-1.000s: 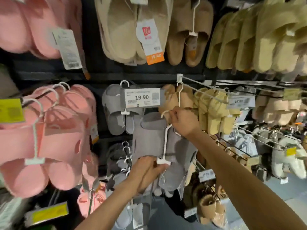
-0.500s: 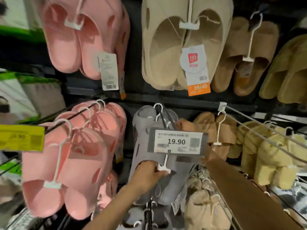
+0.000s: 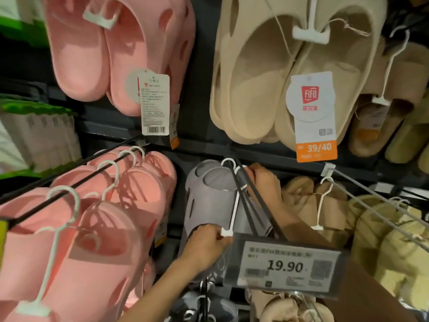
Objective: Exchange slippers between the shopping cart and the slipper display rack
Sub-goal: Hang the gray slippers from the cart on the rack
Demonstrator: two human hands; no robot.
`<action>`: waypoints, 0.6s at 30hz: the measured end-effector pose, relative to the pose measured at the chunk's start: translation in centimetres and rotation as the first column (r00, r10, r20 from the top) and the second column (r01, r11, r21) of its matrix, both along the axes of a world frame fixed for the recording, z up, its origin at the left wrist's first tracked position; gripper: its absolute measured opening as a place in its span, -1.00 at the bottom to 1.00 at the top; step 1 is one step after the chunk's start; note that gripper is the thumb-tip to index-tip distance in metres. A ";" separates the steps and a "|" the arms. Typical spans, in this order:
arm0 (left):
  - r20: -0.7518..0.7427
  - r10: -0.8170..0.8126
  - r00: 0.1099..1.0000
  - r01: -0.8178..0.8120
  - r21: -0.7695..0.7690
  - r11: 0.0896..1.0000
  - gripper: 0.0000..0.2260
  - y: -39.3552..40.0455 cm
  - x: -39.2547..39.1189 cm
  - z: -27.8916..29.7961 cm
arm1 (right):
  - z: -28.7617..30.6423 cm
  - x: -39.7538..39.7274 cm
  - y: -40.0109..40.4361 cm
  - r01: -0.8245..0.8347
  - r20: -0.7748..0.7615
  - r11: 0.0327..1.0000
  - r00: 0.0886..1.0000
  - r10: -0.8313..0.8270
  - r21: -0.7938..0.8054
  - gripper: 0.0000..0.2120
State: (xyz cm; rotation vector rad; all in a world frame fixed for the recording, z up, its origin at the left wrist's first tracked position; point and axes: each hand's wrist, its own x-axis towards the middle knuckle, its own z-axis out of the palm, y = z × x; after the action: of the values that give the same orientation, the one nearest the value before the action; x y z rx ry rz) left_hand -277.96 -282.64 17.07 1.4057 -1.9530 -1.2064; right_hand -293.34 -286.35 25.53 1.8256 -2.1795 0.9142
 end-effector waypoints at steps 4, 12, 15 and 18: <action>0.117 0.056 0.992 -0.028 -0.223 0.974 -0.60 -1.9 -0.9 -1.8 | -1.1 0.7 -0.5 0.005 0.091 0.983 0.996 0.012 -0.184 -0.71; 0.096 0.070 0.993 -0.038 -0.295 0.955 -0.60 -3.5 0.2 -2.6 | -0.9 1.7 -3.0 -0.133 0.209 0.981 0.965 0.161 -0.139 -0.81; 0.111 0.041 0.993 -0.006 -0.299 0.954 -0.60 -4.2 0.3 -3.0 | -1.3 1.3 -3.7 -0.135 0.432 0.984 0.885 0.174 -0.119 -0.79; 0.122 0.030 0.992 0.002 -0.250 0.968 -0.65 -4.1 0.4 -3.1 | -1.1 1.2 -3.1 -0.077 0.419 0.992 0.901 0.111 -0.098 -0.76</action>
State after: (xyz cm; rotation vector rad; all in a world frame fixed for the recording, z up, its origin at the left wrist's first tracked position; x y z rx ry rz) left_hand -277.58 -286.78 13.98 1.3886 -2.0915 -0.8468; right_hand -292.12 -289.50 24.44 1.8447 -2.2554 1.5234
